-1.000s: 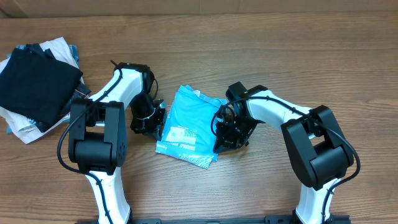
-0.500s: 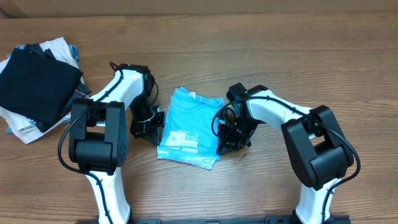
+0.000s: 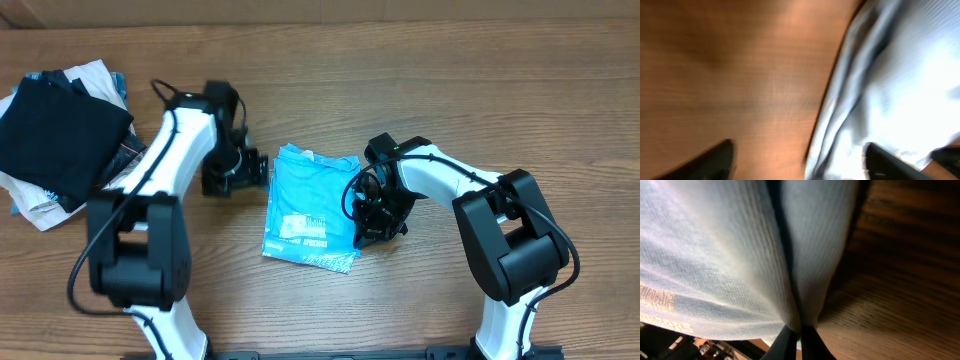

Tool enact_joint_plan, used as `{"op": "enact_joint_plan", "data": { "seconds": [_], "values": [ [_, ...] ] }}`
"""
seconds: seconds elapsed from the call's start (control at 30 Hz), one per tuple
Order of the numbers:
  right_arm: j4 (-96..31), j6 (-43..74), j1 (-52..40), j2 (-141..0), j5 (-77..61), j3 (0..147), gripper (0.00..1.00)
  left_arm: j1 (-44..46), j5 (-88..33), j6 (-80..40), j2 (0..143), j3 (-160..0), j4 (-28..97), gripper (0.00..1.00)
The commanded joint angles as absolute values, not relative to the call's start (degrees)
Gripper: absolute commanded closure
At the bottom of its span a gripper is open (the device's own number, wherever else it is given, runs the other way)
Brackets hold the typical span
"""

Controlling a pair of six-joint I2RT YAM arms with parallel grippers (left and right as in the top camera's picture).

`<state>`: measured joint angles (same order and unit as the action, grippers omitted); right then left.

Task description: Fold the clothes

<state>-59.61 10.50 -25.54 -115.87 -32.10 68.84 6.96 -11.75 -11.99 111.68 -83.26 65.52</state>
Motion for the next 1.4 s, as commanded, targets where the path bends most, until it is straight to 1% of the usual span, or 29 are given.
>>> {"op": "enact_joint_plan", "data": {
  "seconds": [0.0, 0.07, 0.2, 0.3, 0.53, 0.6, 0.63, 0.67, 0.73, 0.77, 0.8, 0.83, 0.97, 1.07, 1.27, 1.37],
  "values": [
    [-59.48, 10.46, -25.28, -115.96, -29.36, 68.64, 0.92, 6.83, -16.21, -8.27, 109.14, -84.53, 61.58, 0.07],
    [-59.46, 10.46, -25.28, -115.96, -29.36, 68.64, 0.91, 7.2, -20.16, -5.98, 110.08, -84.49, 59.13, 0.08],
    [-59.51, 10.46, -25.28, -115.96, -29.36, 68.64, 0.91, 7.86, -22.55, -4.73, 112.88, -84.49, 56.55, 0.11],
    [-59.48, 10.46, -25.28, -115.96, -29.39, 68.64, 0.91, 8.08, -25.82, -1.13, 115.31, -84.49, 54.72, 0.15],
    [-59.51, 10.48, -25.28, -115.96, -29.36, 68.64, 0.91, 8.32, -24.67, -0.75, 120.07, -84.49, 50.15, 0.16],
    [-59.51, 10.46, -25.28, -115.96, -29.36, 68.64, 0.91, 8.43, -26.63, 0.01, 121.19, -84.49, 48.95, 0.19],
    [-59.51, 10.48, -25.28, -115.96, -29.39, 68.64, 0.91, 8.56, -27.83, 0.51, 121.54, -84.49, 48.62, 0.22],
    [-59.51, 10.48, -25.28, -115.96, -29.39, 68.64, 0.91, 8.64, -28.58, 0.82, 121.73, -84.49, 48.53, 0.27],
    [-59.51, 10.48, -25.28, -115.96, -29.39, 68.64, 0.91, 9.32, -29.47, 1.39, 122.15, -84.49, 48.38, 0.47],
    [-59.48, 10.48, -25.28, -115.96, -29.39, 68.64, 0.91, 9.61, -29.5, 1.37, 122.17, -84.49, 48.36, 0.58],
    [-59.48, 10.48, -25.28, -115.96, -29.39, 68.64, 0.91, 10.02, -29.41, 1.63, 122.23, -84.49, 48.34, 0.73],
    [-59.51, 10.48, -25.28, -115.96, -29.39, 68.64, 0.91, 10.33, -29.36, 2.02, 122.23, -84.49, 48.21, 0.81],
    [-59.51, 10.48, -25.28, -115.96, -29.39, 68.64, 0.91, 11.62, -27.16, 2.39, 122.23, -84.49, 47.86, 0.83],
    [-59.51, 10.48, -25.28, -115.96, -29.36, 68.64, 0.91, 11.77, -26.39, 2.42, 122.23, -84.49, 48.14, 0.96],
    [-59.53, 10.48, -25.26, -115.96, -29.34, 69.19, 0.91, 10.5, -25.87, 2.39, 120.86, -87.0, 50.59, 0.96],
    [-60.77, 10.68, -24.73, -115.55, -28.88, 71.57, 0.89, 9.32, -20.82, 2.39, 118.56, -90.98, 54.22, 0.96]
  ]
}}
